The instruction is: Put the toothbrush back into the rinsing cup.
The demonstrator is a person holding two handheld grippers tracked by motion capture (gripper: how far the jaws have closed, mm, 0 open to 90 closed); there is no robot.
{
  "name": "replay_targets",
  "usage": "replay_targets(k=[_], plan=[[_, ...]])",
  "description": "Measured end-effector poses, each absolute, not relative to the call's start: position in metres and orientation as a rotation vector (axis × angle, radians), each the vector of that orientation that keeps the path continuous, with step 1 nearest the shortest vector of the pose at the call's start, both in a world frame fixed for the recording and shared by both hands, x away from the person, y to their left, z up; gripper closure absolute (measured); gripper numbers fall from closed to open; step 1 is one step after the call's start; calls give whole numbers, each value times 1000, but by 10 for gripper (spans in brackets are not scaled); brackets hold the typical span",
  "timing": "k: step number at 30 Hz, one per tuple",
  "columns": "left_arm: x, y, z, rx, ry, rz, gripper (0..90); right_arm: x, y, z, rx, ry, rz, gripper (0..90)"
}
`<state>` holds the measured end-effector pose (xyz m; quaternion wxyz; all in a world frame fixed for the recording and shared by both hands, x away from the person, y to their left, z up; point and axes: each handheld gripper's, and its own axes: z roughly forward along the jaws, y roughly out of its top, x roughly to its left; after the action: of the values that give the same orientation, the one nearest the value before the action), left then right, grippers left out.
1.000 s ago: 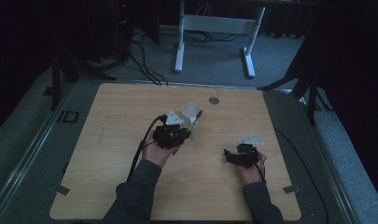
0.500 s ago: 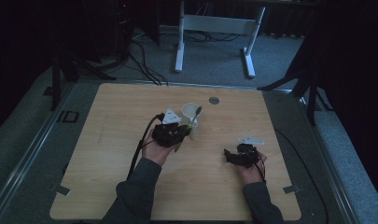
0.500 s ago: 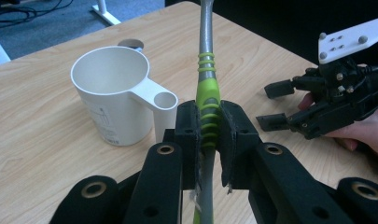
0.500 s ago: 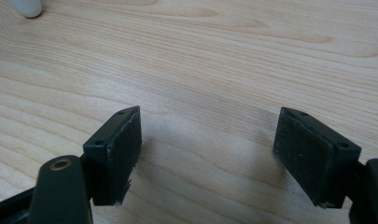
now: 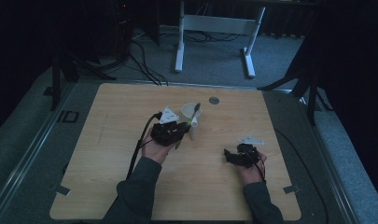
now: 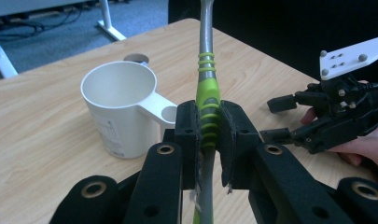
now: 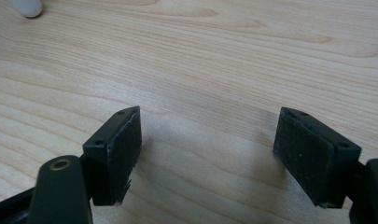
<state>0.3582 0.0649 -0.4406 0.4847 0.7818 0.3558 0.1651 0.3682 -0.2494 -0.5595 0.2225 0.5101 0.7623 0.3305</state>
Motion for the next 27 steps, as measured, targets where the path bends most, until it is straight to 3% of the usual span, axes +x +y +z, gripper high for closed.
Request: replay_targets(k=[27], plan=[[367, 72, -450, 1795, 873, 389, 788, 368, -249, -560, 1407, 2105, 913, 229]])
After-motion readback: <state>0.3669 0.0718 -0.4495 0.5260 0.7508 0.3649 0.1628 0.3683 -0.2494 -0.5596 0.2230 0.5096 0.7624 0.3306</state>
